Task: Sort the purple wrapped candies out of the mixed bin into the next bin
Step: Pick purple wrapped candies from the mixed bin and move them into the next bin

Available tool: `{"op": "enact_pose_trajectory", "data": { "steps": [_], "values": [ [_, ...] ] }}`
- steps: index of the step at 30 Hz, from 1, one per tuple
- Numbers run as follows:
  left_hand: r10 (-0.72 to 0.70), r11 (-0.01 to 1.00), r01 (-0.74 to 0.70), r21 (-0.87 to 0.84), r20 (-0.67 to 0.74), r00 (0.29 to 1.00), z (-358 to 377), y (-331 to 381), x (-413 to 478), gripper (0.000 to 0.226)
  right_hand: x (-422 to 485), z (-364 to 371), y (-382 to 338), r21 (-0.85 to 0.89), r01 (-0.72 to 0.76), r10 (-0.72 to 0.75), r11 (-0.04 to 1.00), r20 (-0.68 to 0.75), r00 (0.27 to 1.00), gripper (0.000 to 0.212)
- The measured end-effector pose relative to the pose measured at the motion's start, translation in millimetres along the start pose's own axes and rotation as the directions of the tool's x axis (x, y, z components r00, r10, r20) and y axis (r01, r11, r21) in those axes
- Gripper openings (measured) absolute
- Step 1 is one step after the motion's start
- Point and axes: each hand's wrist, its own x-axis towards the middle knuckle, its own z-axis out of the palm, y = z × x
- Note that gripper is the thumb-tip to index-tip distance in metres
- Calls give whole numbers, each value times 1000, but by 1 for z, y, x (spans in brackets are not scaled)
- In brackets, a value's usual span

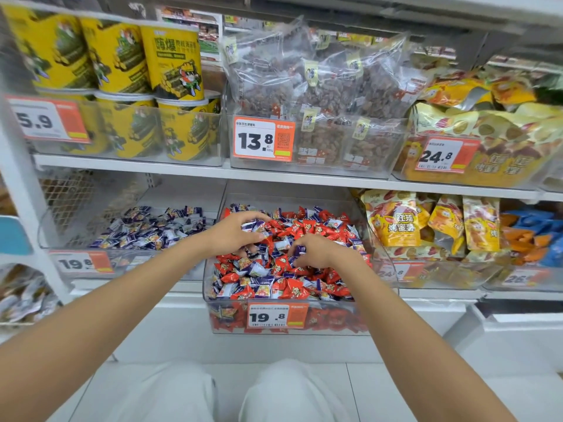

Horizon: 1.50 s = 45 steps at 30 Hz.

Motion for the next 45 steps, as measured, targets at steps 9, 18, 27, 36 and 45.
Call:
{"op": "enact_pose_trajectory", "data": {
  "steps": [9, 18, 27, 36, 45],
  "values": [
    [23, 999, -26, -35, -83, 996, -12, 5, -16, 21, -53, -7, -7, 507, 87, 54, 857, -257, 965, 21],
    [-62, 990, 27, -140, -254, 965, -80, -60, -37, 15, -13, -21, -124, 541, 246, -97, 804, -289, 952, 13],
    [-179, 976, 214, 31, -436, 882, -177, -182, -21, 49, 123, 20, -210, 323, 278, -257, 905, -105, 961, 15],
    [-104, 977, 154, 148, -301, 948, -170, -178, -29, 33, 123, 16, -200, 103, 261, -251, 960, -98, 963, 44],
    [147, 983, -106, 149, -297, 944, -84, -60, -26, 16, 3, -21, -76, 141, 122, -64, 983, -361, 930, 16]
  ]
}}
